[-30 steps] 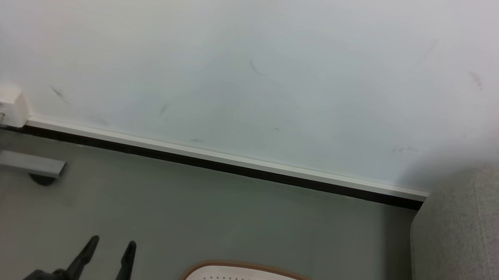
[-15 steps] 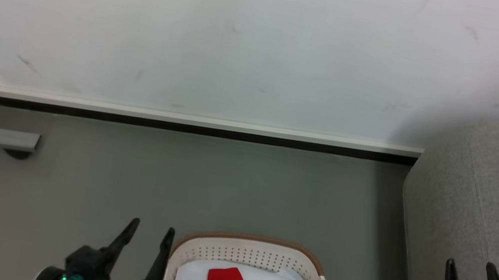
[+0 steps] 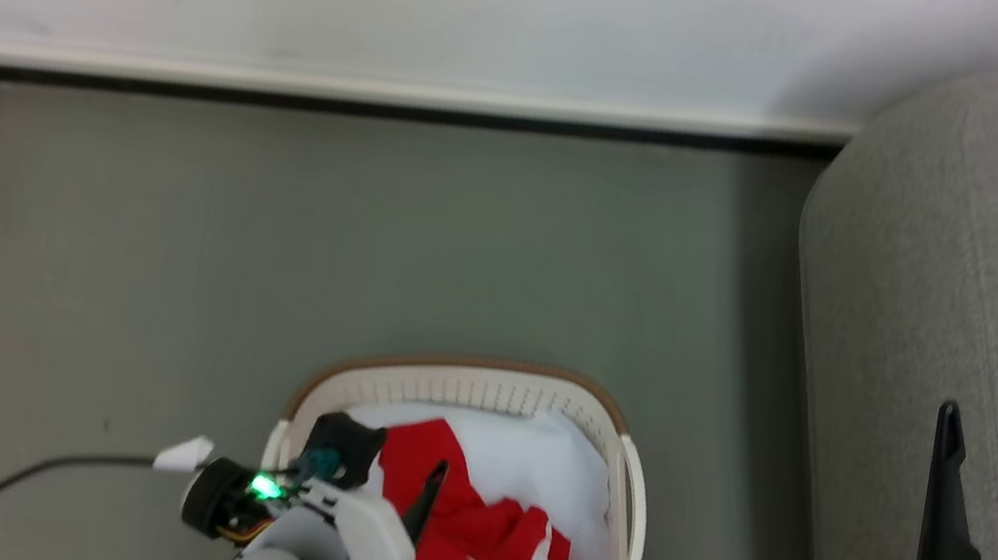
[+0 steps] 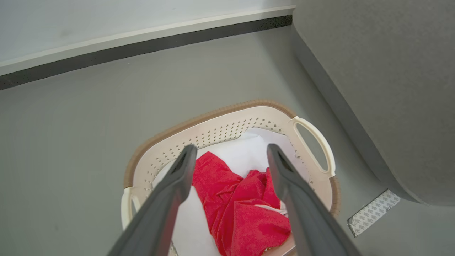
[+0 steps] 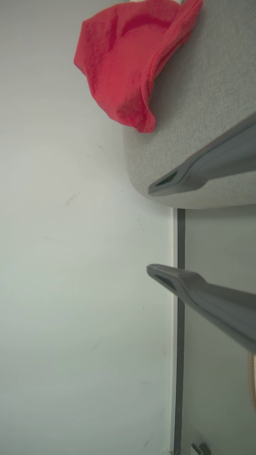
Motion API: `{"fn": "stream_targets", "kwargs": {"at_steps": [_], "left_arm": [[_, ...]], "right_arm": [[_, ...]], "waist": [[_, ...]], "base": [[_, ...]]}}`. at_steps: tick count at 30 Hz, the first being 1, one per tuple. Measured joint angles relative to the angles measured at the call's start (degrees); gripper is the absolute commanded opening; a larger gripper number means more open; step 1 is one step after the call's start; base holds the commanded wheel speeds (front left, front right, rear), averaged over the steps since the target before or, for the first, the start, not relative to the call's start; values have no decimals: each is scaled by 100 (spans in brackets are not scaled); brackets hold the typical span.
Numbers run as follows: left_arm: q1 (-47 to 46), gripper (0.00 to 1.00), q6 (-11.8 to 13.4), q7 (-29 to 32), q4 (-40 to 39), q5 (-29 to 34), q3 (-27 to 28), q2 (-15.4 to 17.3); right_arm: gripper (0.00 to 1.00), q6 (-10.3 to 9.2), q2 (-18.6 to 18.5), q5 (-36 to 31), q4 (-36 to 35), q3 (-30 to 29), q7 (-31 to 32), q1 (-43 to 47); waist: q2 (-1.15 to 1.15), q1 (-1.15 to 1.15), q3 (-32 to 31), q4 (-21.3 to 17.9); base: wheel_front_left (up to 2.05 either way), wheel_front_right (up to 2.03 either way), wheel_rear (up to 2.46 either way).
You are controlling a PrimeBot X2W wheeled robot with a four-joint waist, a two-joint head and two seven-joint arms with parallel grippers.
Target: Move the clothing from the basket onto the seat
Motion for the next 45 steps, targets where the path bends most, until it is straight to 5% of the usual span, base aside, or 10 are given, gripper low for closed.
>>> {"fn": "stream_targets", "kwargs": {"at_steps": [14, 32, 33, 35, 45], "left_arm": [[-1334, 100, 292, 1204, 1209, -1257, -1362, -3], [-2130, 100, -8, 1249, 1996, -2115, -2162, -2], [-2149, 61, -59, 1207, 1997, -2139, -2220, 0], [-2179, 0, -135, 1140, 2005, -2172, -2334, -1], [-2136, 0, -261, 492, 1907, -2505, -2785, 1]], "right_arm": [[100, 0, -42, 107, -397, 38, 0, -740], [100, 0, -202, 196, -749, -231, 0, -1055], [100, 0, -207, 196, -765, -237, 0, -1067], [100, 0, -218, 197, -777, -255, 0, -1079], [100, 0, -123, 199, -586, -352, 1, -1071]], "waist": [[0, 1, 1575, -275], [0, 0, 2940, -435], [0, 0, 2994, -440], [0, 0, 3062, -449], [0, -1, 2523, -378]], "base": [[0, 0, 0], [0, 0, 0], [0, 0, 0], [0, 0, 0], [0, 0, 0]]}}
